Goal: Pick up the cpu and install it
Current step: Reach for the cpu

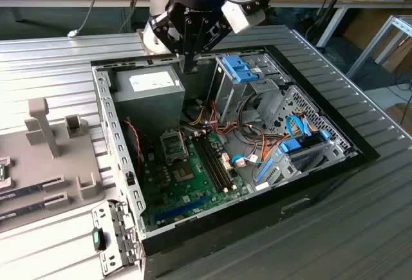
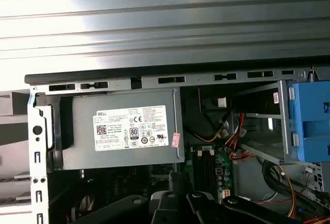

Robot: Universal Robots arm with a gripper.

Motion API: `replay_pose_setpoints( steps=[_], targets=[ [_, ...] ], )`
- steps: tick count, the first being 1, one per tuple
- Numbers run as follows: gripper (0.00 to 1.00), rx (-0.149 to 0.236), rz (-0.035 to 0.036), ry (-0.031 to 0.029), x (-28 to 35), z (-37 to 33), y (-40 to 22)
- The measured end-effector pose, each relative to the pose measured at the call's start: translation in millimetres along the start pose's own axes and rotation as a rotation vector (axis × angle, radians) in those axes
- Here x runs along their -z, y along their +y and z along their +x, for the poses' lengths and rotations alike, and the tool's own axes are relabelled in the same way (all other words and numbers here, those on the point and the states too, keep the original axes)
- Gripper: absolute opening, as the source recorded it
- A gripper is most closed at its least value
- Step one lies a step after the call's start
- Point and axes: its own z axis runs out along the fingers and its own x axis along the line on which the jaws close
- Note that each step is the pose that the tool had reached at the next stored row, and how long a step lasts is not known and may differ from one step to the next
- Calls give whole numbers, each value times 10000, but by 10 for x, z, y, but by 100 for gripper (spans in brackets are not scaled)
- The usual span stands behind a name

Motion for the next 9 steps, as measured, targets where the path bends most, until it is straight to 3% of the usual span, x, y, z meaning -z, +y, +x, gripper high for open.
replay_pose_setpoints(
  steps=[9],
  targets=[
    [11,0,0,0,1,26,-2]
  ],
)
